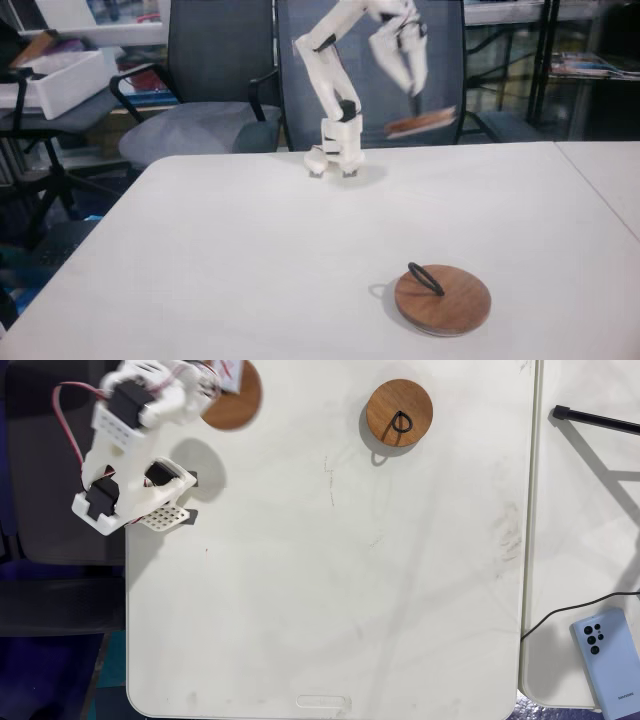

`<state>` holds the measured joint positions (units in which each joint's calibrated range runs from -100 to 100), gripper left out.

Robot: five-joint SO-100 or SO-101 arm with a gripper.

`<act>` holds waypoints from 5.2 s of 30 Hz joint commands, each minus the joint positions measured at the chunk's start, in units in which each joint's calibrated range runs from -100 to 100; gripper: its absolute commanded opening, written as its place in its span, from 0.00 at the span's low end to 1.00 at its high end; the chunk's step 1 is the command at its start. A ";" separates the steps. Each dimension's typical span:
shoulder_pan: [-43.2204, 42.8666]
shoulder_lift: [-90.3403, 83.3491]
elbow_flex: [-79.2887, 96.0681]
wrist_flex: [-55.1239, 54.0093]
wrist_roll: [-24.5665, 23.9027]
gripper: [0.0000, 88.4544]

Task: Pick the lid with the red cross and place it on the side.

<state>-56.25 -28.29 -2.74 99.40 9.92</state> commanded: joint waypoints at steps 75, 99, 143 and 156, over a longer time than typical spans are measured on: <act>-7.22 31.48 10.90 -38.56 2.21 0.00; -7.22 42.31 12.17 -45.40 1.58 0.01; -7.30 42.05 12.17 -38.82 1.53 0.30; -7.90 42.05 11.90 -39.16 1.43 0.30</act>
<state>-63.65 15.01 9.66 60.03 11.53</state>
